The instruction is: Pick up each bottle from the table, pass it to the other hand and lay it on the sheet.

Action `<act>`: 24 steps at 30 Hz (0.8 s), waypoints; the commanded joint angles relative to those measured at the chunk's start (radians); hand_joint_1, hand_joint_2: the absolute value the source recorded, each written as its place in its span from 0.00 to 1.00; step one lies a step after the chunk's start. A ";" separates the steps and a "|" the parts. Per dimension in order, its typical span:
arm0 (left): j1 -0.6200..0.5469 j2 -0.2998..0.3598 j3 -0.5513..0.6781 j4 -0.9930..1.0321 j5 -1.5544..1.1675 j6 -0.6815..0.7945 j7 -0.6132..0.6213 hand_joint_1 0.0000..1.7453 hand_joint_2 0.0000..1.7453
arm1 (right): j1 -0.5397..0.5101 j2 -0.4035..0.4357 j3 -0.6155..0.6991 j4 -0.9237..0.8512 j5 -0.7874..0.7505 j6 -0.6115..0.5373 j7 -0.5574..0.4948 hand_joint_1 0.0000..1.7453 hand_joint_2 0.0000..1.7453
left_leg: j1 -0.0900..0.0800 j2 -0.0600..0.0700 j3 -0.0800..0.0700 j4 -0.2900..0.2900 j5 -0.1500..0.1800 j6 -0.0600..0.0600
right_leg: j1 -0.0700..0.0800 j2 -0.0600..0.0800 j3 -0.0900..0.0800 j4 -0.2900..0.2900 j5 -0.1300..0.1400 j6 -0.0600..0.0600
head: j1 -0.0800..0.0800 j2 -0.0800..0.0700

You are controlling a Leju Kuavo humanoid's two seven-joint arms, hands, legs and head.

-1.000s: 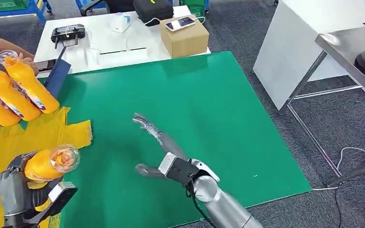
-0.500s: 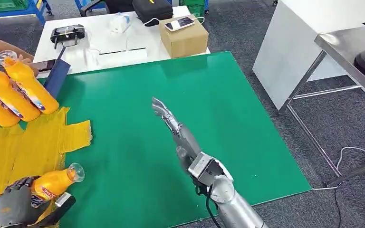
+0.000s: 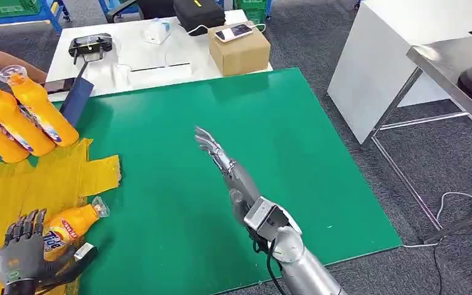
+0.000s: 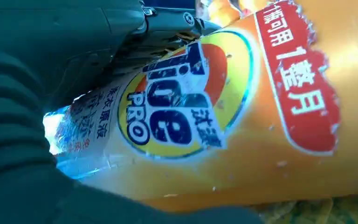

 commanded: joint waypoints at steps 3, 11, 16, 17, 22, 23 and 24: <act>-0.010 0.154 -0.317 -0.001 -0.001 0.061 0.219 0.00 0.00 | -0.002 -0.033 -0.004 0.021 0.007 0.001 0.007 0.00 0.00 | 0.000 -0.004 -0.001 0.000 0.000 0.000 | 0.000 0.001 0.000 0.000 0.000 -0.001 | -0.001 0.000; 0.072 -0.050 0.222 -0.561 -0.001 0.221 -0.086 0.00 0.00 | 0.033 -0.037 0.024 0.043 0.029 -0.041 0.002 0.00 0.00 | 0.005 -0.006 -0.007 0.003 0.000 -0.002 | 0.006 0.001 -0.006 0.001 0.000 -0.002 | 0.000 0.000; -0.034 -0.568 0.311 -0.626 0.320 0.221 -0.723 0.00 0.00 | 0.064 -0.022 0.020 0.044 0.052 -0.067 0.005 0.00 0.00 | -0.003 -0.006 -0.006 -0.001 0.002 0.001 | -0.002 -0.002 -0.006 -0.002 0.001 0.002 | -0.003 0.000; -0.034 -0.568 0.311 -0.626 0.320 0.221 -0.723 0.00 0.00 | 0.064 -0.022 0.020 0.044 0.052 -0.067 0.005 0.00 0.00 | -0.004 -0.008 -0.005 0.000 0.000 0.002 | -0.004 0.000 -0.003 -0.003 0.001 0.002 | -0.001 0.000; 0.049 -0.439 0.006 -0.569 0.768 0.080 -0.729 0.00 0.00 | 0.102 0.023 -0.011 0.023 0.172 -0.155 0.019 0.00 0.00 | -0.005 -0.004 -0.005 0.000 -0.001 0.001 | -0.004 0.002 -0.001 -0.004 0.004 0.003 | 0.001 0.000; 0.057 -0.403 -0.069 -0.586 0.886 -0.021 -0.705 0.00 0.00 | 0.112 0.035 -0.023 0.015 0.200 -0.174 0.018 0.00 0.00 | -0.004 -0.009 -0.003 0.000 -0.001 0.001 | -0.004 0.002 0.001 -0.005 0.002 0.002 | 0.002 0.000; 0.063 -0.395 -0.110 -0.600 0.955 -0.076 -0.701 0.00 0.00 | 0.130 0.050 -0.037 -0.002 0.219 -0.200 0.017 0.00 0.00 | -0.005 -0.007 -0.007 0.001 0.000 0.001 | -0.003 -0.001 -0.003 -0.004 0.003 0.003 | 0.001 0.000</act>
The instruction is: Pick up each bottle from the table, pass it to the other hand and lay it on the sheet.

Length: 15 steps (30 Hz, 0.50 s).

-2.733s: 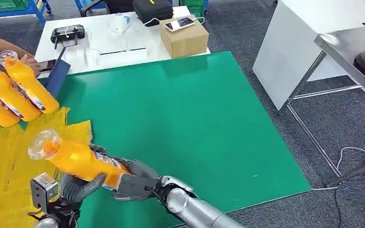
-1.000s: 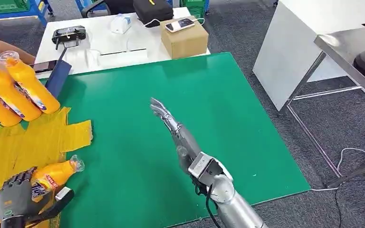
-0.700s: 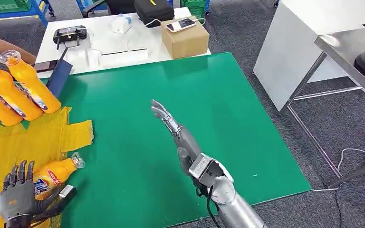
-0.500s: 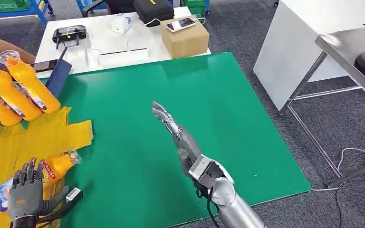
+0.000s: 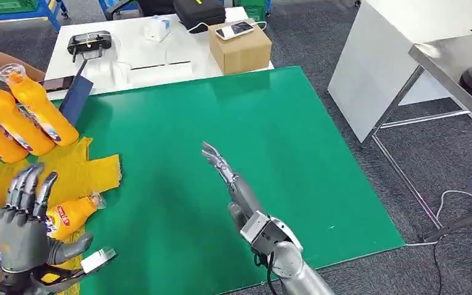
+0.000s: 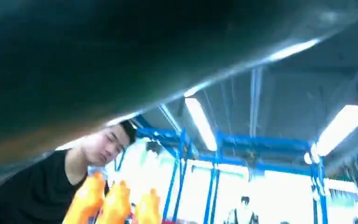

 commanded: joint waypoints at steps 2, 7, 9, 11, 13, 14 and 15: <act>0.081 -0.005 -0.373 -0.051 0.742 -0.438 0.186 0.00 0.00 | 0.063 0.068 -0.049 -0.011 0.176 -0.138 0.009 0.00 0.00 | 0.003 -0.010 0.000 0.002 0.000 -0.002 | 0.002 -0.001 0.001 0.001 -0.002 -0.003 | -0.001 0.000; 0.087 -0.014 -0.401 -0.040 0.756 -0.435 0.174 0.00 0.00 | 0.063 0.082 -0.044 0.011 0.192 -0.146 0.005 0.00 0.00 | 0.004 -0.003 0.001 -0.001 0.000 0.000 | 0.003 0.002 0.001 0.000 0.000 -0.002 | -0.001 0.000; 0.085 -0.038 -0.429 -0.008 0.831 -0.510 0.170 0.00 0.00 | 0.056 0.096 -0.028 0.050 0.185 -0.111 0.015 0.00 0.00 | 0.005 -0.006 0.002 -0.001 -0.001 -0.001 | 0.003 0.004 0.003 0.000 -0.001 -0.003 | -0.001 0.000; 0.092 -0.088 -0.499 0.068 0.922 -0.575 0.156 0.00 0.00 | 0.066 0.126 -0.003 0.097 0.192 -0.121 -0.008 0.00 0.00 | 0.005 -0.007 0.002 -0.001 0.000 -0.001 | 0.003 0.002 0.003 -0.001 -0.001 -0.003 | -0.001 0.000; 0.104 -0.094 -0.567 0.113 0.956 -0.524 0.116 0.00 0.00 | 0.072 0.131 0.032 0.099 0.268 -0.221 -0.016 0.00 0.00 | 0.005 -0.008 0.004 -0.002 0.000 -0.001 | 0.003 0.002 0.005 -0.002 -0.001 -0.003 | -0.001 0.000; 0.110 -0.088 -0.571 0.106 1.000 -0.514 0.107 0.00 0.00 | 0.073 0.122 0.041 0.084 0.272 -0.241 -0.009 0.00 0.00 | 0.004 -0.006 0.003 -0.002 0.000 0.000 | 0.002 0.001 0.004 -0.002 -0.001 -0.002 | -0.001 0.000; 0.112 -0.067 -0.600 0.101 0.897 -0.461 0.094 0.00 0.00 | 0.069 0.112 0.063 0.081 0.282 -0.236 0.000 0.00 0.00 | 0.005 -0.008 0.004 -0.002 0.000 -0.001 | 0.002 0.002 0.005 -0.002 -0.001 -0.003 | -0.001 0.000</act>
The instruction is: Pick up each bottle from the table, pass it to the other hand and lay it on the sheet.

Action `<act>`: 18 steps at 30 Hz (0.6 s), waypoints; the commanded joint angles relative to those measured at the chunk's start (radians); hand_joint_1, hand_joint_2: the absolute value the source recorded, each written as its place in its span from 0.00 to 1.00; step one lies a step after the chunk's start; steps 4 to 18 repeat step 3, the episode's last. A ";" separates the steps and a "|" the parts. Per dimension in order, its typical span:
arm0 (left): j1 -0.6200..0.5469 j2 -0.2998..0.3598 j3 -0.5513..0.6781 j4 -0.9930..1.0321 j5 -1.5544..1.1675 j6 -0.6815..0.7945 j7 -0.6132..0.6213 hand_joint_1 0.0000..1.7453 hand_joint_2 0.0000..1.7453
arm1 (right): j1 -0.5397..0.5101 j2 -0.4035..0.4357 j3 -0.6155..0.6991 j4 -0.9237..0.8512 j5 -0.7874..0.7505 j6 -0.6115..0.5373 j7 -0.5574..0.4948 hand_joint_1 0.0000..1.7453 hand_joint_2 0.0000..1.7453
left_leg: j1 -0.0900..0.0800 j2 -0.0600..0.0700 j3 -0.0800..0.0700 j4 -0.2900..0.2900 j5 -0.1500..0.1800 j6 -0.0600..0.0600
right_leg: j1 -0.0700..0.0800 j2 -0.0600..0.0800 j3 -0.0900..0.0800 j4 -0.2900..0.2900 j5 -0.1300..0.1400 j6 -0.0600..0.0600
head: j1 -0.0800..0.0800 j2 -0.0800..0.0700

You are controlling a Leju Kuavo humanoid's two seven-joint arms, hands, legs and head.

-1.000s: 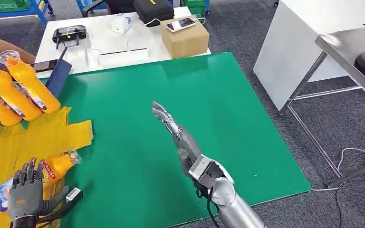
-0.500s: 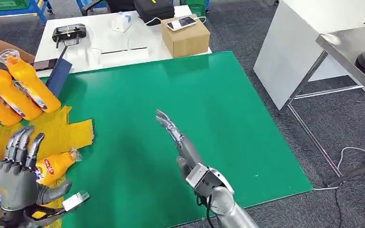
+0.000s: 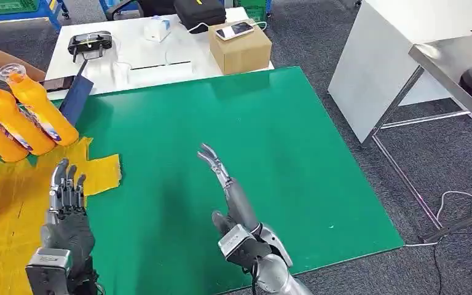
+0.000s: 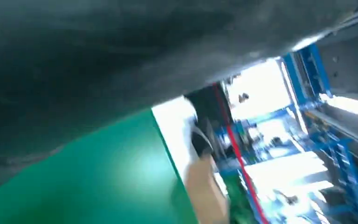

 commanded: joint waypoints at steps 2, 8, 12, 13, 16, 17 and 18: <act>-0.016 0.011 -0.328 0.216 -0.123 0.036 0.052 0.00 0.00 | -0.048 0.002 0.143 0.146 0.150 -0.089 0.040 0.00 0.00 | 0.000 -0.004 0.002 -0.001 0.000 0.000 | 0.000 0.003 0.003 -0.002 0.000 -0.002 | 0.000 0.000; -0.021 -0.004 -0.351 0.237 -0.147 0.105 0.015 0.00 0.00 | -0.029 0.020 0.131 0.134 0.169 -0.161 0.004 0.00 0.00 | 0.001 -0.006 0.004 -0.002 0.000 -0.001 | 0.000 0.003 0.005 -0.003 0.000 -0.003 | 0.000 0.000; -0.021 -0.004 -0.351 0.237 -0.147 0.105 0.015 0.00 0.00 | -0.029 0.020 0.131 0.134 0.169 -0.161 0.004 0.00 0.00 | 0.001 -0.006 0.004 -0.002 0.000 -0.001 | 0.000 0.003 0.005 -0.003 0.000 -0.003 | 0.000 0.000; -0.021 -0.004 -0.351 0.237 -0.147 0.105 0.015 0.00 0.00 | -0.029 0.020 0.131 0.134 0.169 -0.161 0.004 0.00 0.00 | 0.001 -0.006 0.004 -0.002 0.000 -0.001 | 0.000 0.003 0.005 -0.003 0.000 -0.003 | 0.000 0.000; -0.021 -0.004 -0.351 0.237 -0.147 0.105 0.015 0.00 0.00 | -0.029 0.020 0.131 0.134 0.169 -0.161 0.004 0.00 0.00 | 0.001 -0.006 0.004 -0.002 0.000 -0.001 | 0.000 0.003 0.005 -0.003 0.000 -0.003 | 0.000 0.000; -0.021 -0.004 -0.351 0.237 -0.147 0.105 0.015 0.00 0.00 | -0.029 0.020 0.131 0.134 0.169 -0.161 0.004 0.00 0.00 | 0.001 -0.006 0.004 -0.002 0.000 -0.001 | 0.000 0.003 0.005 -0.003 0.000 -0.003 | 0.000 0.000; -0.021 -0.004 -0.351 0.237 -0.147 0.105 0.015 0.00 0.00 | -0.029 0.020 0.131 0.134 0.169 -0.161 0.004 0.00 0.00 | 0.001 -0.006 0.004 -0.002 0.000 -0.001 | 0.000 0.003 0.005 -0.003 0.000 -0.003 | 0.000 0.000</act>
